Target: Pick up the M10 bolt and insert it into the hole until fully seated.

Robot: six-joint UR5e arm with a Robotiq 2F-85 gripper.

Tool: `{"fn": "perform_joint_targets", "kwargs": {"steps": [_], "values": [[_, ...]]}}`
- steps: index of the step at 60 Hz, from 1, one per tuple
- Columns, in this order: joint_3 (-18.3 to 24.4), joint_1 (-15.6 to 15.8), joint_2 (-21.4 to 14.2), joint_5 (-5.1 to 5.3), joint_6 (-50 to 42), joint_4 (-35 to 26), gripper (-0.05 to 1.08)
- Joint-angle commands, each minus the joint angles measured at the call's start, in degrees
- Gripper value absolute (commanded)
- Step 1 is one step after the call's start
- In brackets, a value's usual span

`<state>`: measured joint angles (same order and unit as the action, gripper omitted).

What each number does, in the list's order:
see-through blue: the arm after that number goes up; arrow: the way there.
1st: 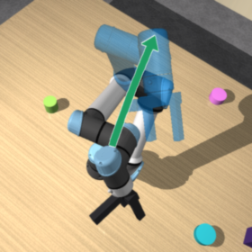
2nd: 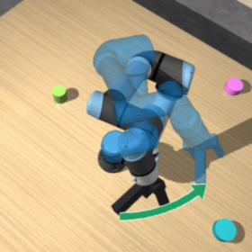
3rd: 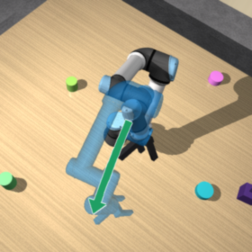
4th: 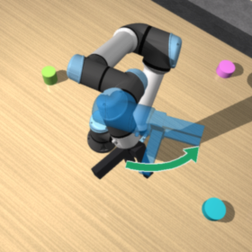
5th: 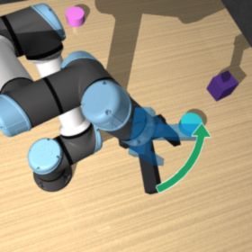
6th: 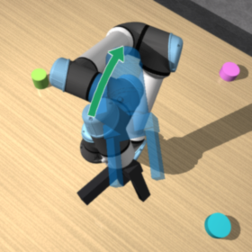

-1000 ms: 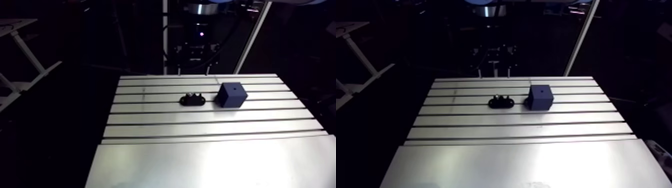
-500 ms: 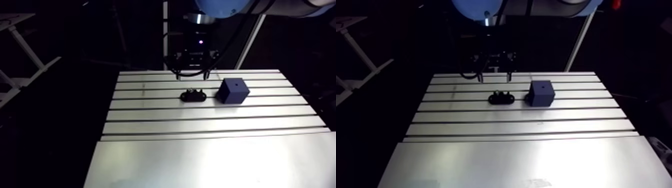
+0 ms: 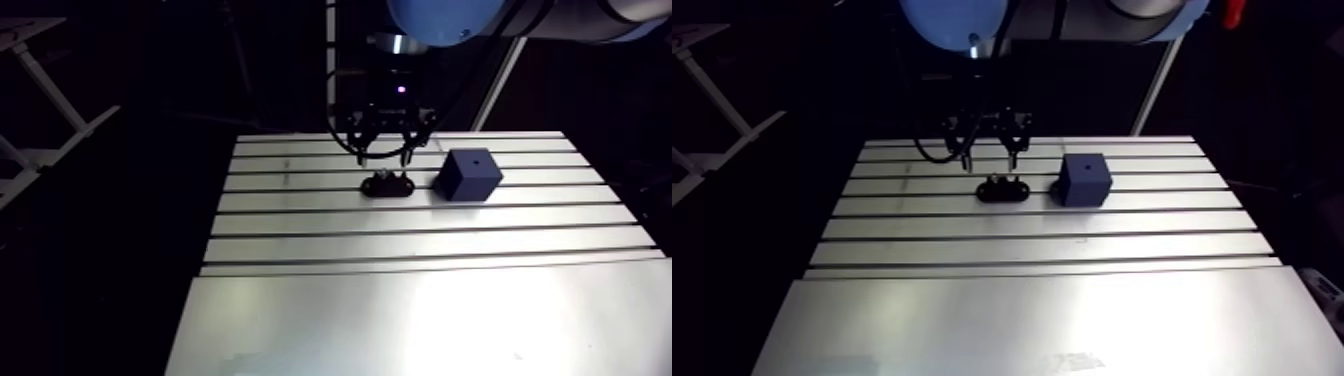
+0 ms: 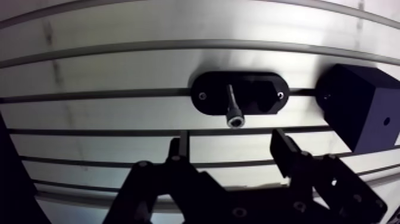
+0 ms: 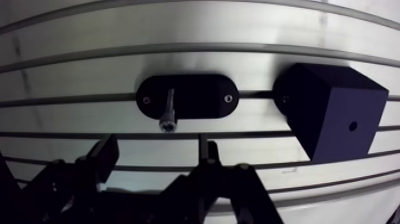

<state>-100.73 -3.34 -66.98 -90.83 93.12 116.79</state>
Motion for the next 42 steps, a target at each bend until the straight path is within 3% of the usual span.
{"fn": "perform_joint_targets", "kwargs": {"steps": [1, 42], "values": [[0.04, 0.0, 0.4, 0.0, 0.0, 0.07, 0.31], [0.31, -0.01, 2.0, -0.26, 0.26, 1.21, 0.42]]}}
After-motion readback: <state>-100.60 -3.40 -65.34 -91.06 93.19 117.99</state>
